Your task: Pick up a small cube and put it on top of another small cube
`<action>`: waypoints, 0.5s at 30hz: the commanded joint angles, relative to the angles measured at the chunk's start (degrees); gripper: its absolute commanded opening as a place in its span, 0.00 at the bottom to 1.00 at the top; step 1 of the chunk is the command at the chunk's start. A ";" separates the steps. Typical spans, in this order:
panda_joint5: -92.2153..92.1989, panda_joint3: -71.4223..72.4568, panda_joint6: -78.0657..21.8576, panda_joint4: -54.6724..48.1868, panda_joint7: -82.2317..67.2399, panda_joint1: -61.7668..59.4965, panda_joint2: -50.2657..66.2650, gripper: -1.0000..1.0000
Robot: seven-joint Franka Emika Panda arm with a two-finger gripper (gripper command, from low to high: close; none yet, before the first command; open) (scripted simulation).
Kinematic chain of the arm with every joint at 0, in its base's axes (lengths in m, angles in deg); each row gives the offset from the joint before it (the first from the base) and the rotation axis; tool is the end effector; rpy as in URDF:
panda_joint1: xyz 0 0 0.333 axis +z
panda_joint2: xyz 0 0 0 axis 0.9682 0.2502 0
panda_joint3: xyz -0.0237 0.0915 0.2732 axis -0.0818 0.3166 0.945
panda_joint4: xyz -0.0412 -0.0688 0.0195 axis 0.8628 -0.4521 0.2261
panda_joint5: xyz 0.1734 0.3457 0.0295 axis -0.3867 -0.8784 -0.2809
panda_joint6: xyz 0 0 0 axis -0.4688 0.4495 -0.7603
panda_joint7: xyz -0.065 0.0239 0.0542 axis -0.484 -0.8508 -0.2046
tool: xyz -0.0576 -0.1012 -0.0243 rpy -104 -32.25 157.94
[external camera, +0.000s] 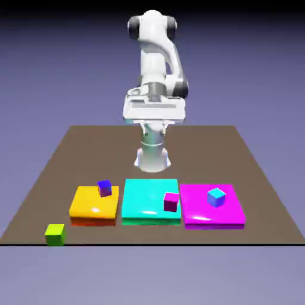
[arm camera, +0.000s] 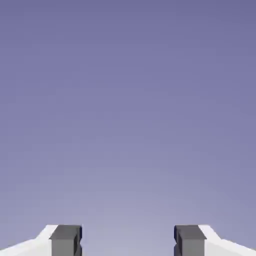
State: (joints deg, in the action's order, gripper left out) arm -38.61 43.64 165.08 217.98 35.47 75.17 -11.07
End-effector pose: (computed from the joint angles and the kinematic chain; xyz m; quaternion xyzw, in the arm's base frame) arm 0.4196 -0.0033 0.4272 -0.8670 0.3310 -0.3489 0.1303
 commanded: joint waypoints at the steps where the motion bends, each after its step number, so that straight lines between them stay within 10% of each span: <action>1: 0.13 -0.09 -1.38 -1.85 -0.81 -0.85 2.08 0.50; 15: 1.94 -1.41 -20.65 -27.76 -12.18 -12.78 31.15 0.50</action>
State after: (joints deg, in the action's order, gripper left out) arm -36.67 42.23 144.44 190.22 23.29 61.89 20.08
